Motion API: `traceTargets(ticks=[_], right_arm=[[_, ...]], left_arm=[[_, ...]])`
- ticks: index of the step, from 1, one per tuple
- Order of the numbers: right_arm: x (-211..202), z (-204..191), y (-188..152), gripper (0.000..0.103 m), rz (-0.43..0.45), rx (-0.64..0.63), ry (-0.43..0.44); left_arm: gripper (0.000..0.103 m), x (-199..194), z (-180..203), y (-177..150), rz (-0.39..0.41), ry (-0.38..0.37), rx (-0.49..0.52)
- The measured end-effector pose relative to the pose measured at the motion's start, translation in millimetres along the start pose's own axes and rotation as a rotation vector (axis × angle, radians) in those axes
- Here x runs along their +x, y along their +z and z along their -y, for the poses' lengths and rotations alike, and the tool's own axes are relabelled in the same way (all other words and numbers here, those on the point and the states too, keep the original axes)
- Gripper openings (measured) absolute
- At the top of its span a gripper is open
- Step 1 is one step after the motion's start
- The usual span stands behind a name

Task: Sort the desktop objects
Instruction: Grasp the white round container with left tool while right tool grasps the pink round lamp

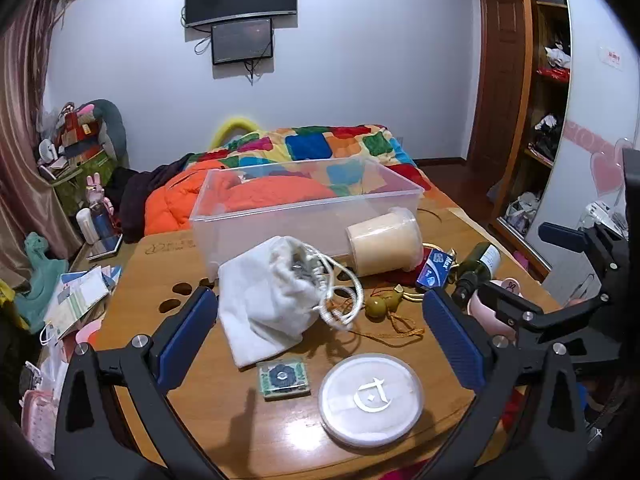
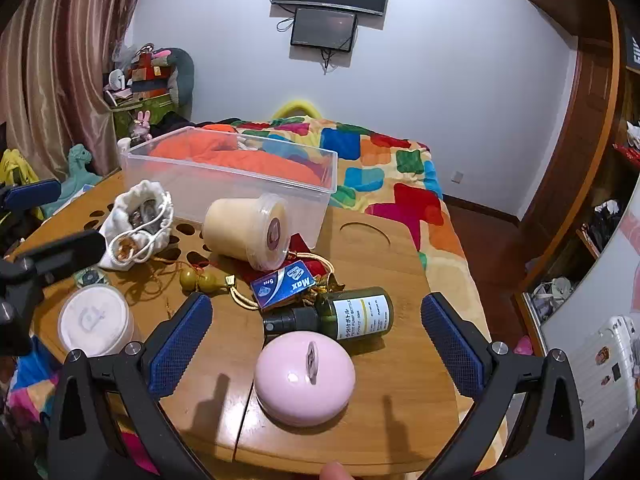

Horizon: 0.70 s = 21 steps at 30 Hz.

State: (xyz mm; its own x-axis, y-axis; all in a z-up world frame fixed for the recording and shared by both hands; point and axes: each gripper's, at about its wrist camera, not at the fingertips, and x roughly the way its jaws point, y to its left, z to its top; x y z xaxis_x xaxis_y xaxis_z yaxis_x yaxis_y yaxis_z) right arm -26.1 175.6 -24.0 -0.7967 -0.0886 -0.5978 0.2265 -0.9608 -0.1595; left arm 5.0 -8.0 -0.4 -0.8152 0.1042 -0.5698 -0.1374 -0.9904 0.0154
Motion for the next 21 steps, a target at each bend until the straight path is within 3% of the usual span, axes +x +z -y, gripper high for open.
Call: traceTargets(ticks=[11, 21], right_arm=[[-10, 7, -18, 0.103, -0.02, 0.02, 0.034], [-4, 15, -35, 0.096, -0.077, 0.08, 0.077]], left_arm=[[0.103, -1, 1, -21, -0.052, 0.022, 0.026], [0.103, 4, 9, -44, -0.116, -0.002, -0.042]])
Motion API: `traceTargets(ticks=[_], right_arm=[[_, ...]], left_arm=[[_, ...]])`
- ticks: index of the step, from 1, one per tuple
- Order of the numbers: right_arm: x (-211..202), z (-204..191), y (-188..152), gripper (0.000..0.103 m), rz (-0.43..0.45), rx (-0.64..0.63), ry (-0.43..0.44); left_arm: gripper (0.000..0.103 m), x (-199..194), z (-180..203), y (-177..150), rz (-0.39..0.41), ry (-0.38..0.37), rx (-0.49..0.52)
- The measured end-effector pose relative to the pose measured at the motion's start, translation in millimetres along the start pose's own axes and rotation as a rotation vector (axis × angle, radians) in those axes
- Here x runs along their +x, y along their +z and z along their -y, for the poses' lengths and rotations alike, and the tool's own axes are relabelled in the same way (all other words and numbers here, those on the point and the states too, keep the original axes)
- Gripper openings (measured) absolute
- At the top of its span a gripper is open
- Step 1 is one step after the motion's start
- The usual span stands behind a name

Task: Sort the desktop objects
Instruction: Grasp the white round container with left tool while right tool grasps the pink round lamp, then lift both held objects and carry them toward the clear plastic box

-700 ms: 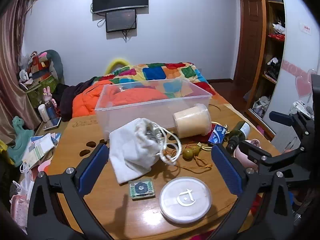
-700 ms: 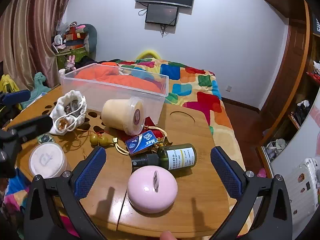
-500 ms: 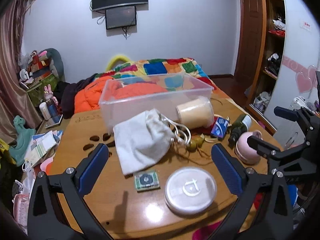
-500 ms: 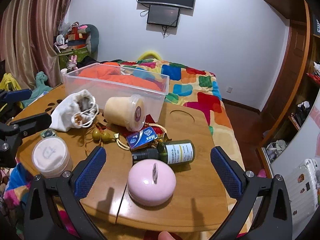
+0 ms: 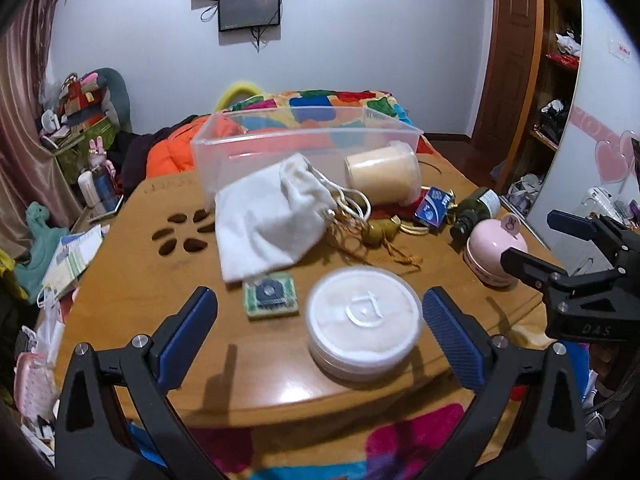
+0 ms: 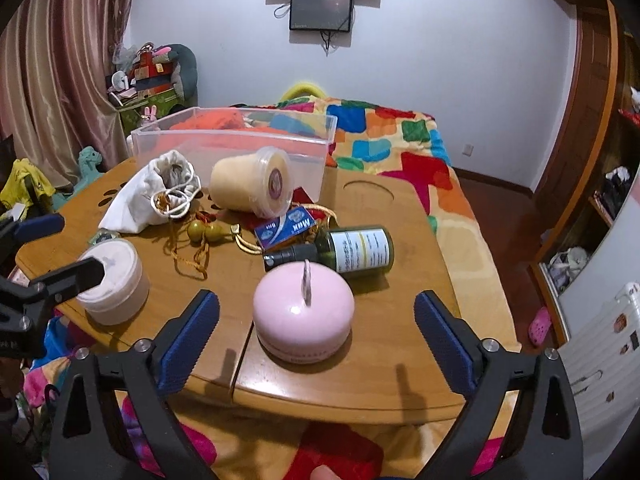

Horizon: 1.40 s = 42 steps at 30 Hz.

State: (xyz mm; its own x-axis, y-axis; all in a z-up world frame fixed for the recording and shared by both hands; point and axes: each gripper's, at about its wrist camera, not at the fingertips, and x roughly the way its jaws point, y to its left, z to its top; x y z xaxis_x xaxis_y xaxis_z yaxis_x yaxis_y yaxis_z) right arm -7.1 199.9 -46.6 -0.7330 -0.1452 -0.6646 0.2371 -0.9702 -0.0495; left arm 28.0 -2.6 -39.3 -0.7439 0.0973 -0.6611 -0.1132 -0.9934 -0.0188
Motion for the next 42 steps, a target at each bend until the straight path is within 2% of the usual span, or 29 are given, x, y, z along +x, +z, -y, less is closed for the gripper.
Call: traceTargets(ticks=[5, 10, 11, 12, 19, 23, 28, 32, 39, 42], right_arm=[[6, 3, -4, 0.096, -0.014, 0.01, 0.008], [14, 2, -7, 0.094, -0.025, 0.006, 0.004], [16, 3, -7, 0.091, -0.029, 0.007, 0.007], [17, 3, -7, 0.088, -0.033, 0.009, 0.012], [24, 3, -8, 0.086, -0.041, 0.006, 0.028], [26, 1, -7, 0.08, -0.042, -0.006, 0.03], [31, -1, -7, 0.074, -0.05, -0.005, 0.04], [34, -1, -6, 0.068, -0.058, -0.006, 0.05], [35, -1, -5, 0.061, -0.057, -0.007, 0.063], [36, -1, -6, 0.06, -0.056, -0.006, 0.063]], left_arm=[[0.103, 6, 9, -10, -0.034, -0.033, -0.029], [0.103, 16, 15, -16, -0.069, -0.021, -0.051], [0.103, 19, 15, -16, -0.079, -0.022, -0.058], [0.103, 20, 17, -16, -0.072, -0.006, -0.053], [0.103, 27, 20, -13, -0.072, 0.029, -0.052], [0.092, 30, 16, -9, -0.068, 0.061, -0.056], [0.09, 33, 14, -8, -0.061, 0.076, -0.058], [0.081, 33, 16, -9, -0.048, 0.09, -0.045], [0.075, 34, 15, -7, -0.043, 0.098, -0.047], [0.069, 34, 16, -7, -0.04, 0.097, -0.046]])
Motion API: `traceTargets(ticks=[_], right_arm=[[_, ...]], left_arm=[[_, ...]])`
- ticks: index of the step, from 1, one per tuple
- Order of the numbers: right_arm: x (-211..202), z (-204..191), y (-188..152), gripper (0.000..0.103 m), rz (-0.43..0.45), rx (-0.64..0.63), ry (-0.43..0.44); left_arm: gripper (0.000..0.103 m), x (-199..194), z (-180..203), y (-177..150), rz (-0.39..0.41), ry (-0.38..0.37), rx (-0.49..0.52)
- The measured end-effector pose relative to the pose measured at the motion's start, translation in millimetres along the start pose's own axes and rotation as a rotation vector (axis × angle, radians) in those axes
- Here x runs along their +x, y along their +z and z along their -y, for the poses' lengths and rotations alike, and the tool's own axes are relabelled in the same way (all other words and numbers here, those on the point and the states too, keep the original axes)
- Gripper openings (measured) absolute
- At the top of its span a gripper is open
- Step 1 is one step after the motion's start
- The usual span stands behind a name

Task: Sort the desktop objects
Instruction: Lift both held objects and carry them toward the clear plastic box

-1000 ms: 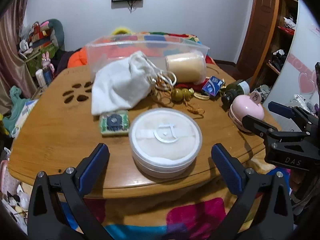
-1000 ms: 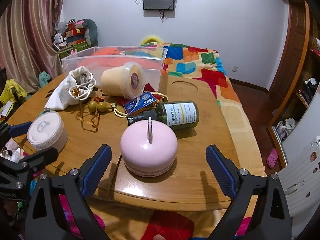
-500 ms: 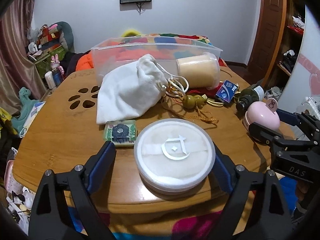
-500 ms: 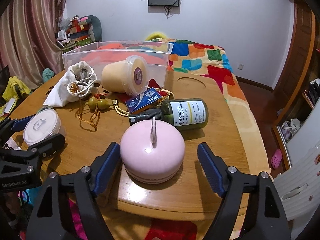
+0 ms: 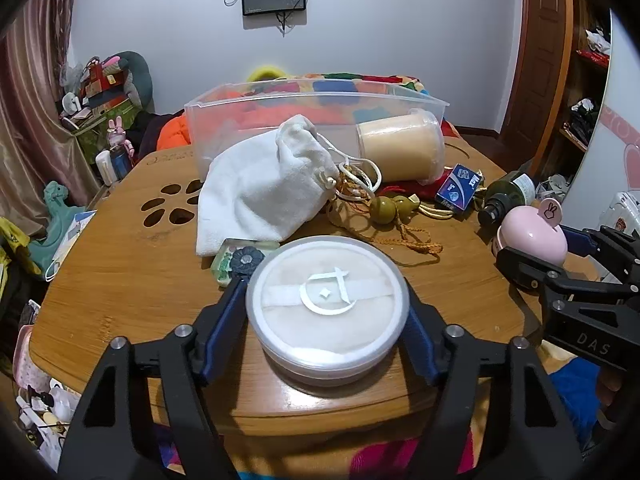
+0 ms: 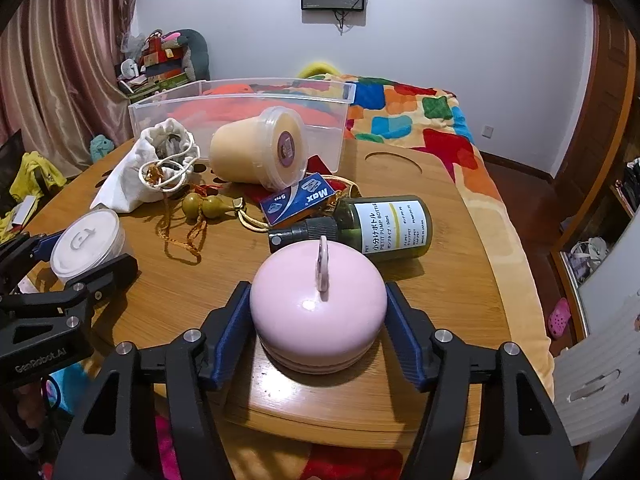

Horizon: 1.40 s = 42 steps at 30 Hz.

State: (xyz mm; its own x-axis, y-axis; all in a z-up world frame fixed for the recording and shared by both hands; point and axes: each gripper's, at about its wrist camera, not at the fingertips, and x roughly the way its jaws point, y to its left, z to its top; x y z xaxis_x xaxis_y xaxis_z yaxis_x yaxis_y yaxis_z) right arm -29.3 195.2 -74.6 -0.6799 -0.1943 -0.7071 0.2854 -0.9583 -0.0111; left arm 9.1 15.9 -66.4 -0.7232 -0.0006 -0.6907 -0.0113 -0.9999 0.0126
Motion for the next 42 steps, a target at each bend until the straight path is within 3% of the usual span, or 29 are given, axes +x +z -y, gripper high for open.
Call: traceTargets(ticks=[5, 25, 42], right_arm=[[0, -1, -1, 0.06, 0.005, 0.003, -0.002], [-25, -11, 5, 0.06, 0.058, -0.025, 0.014], [-40, -22, 32, 0.06, 0.109, -0.067, 0.018]], left_arm=[[0.065, 0, 1, 0, 0.001, -0.007, 0.005], [0.065, -16, 1, 2, 0.031, 0.01, 0.013], [0.065, -30, -20, 36, 0.071, 0.051, 0.004]])
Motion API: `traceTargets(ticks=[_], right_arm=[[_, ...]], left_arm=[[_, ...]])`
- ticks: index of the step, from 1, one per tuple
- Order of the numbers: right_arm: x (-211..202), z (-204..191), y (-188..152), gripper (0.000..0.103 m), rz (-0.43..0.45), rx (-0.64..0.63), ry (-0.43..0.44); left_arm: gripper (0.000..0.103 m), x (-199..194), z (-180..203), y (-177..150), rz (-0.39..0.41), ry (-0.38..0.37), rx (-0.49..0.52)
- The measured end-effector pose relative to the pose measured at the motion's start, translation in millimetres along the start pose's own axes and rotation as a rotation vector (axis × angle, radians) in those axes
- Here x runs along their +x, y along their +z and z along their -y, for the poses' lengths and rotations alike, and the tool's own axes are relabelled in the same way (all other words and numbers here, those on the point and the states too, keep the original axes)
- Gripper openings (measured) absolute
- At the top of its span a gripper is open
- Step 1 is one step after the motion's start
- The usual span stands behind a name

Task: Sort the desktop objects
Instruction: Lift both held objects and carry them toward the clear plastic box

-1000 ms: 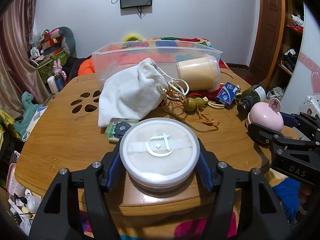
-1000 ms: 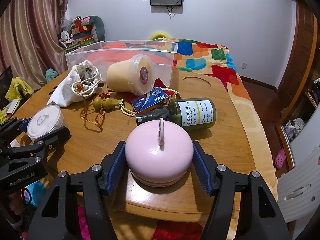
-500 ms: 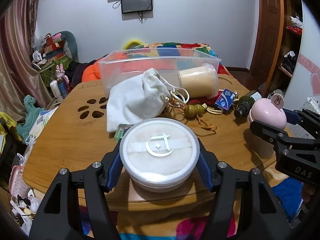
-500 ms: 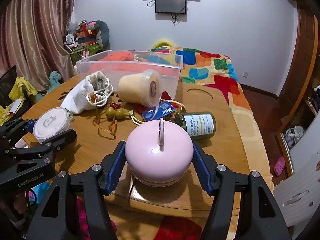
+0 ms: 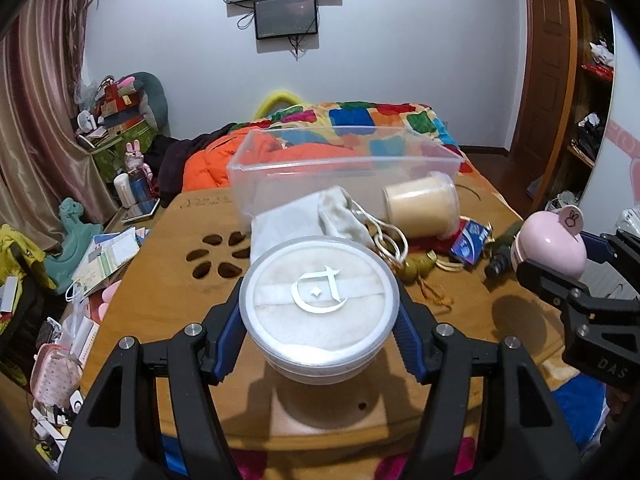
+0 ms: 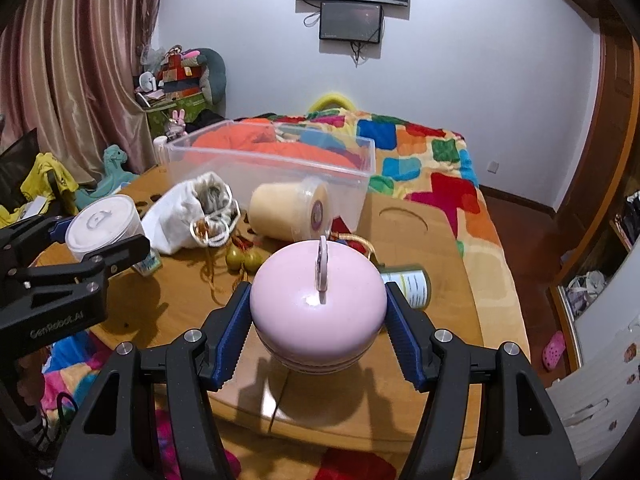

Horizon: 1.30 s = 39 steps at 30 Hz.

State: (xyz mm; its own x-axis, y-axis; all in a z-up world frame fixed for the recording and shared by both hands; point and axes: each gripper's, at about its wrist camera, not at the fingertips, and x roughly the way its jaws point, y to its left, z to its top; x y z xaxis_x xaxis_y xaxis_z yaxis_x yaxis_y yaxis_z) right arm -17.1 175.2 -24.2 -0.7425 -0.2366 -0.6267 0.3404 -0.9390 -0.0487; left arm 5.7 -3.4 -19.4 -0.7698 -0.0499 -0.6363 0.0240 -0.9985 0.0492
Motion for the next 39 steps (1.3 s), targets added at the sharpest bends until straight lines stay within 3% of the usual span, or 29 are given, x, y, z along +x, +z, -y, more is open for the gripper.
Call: traceTargets(ticks=[19, 26, 39], right_arm=[[35, -11, 55, 0.06, 0.026, -0.058, 0.033], [54, -11, 79, 0.06, 0.026, -0.068, 0.083], [94, -4, 125, 0.06, 0.021, -0.107, 0.054]], left_arm=[[0.065, 25, -12, 58, 0.03, -0.007, 0.062], [0.065, 44, -28, 84, 0.029, -0.019, 0.045], [0.065, 74, -39, 134, 0.044, -0.026, 0.093]])
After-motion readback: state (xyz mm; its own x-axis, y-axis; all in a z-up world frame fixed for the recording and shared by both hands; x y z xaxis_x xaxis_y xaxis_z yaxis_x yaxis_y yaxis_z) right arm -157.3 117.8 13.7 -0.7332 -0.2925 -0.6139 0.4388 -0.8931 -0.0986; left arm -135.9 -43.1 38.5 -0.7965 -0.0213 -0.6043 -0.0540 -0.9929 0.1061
